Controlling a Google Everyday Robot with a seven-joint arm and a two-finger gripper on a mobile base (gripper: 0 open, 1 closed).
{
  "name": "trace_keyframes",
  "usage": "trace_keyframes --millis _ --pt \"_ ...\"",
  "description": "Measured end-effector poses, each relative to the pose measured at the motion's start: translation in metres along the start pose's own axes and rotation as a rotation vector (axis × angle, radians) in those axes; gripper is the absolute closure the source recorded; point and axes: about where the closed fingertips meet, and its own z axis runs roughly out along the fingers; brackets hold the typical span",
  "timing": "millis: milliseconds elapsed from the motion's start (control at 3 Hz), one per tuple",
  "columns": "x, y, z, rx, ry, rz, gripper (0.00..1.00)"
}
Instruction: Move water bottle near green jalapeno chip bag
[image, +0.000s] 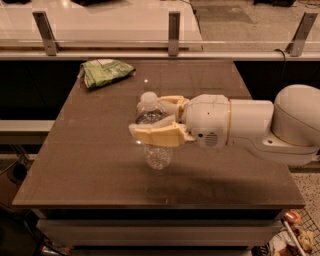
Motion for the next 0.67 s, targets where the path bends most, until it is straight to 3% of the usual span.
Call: trace_keyframes --millis 333,667 --pt "-0.023 -0.017 -0.007 0.005 0.008 0.020 1.00" --pt "-0.059 -0.050 -0.015 0.035 0.028 0.041 1.00"
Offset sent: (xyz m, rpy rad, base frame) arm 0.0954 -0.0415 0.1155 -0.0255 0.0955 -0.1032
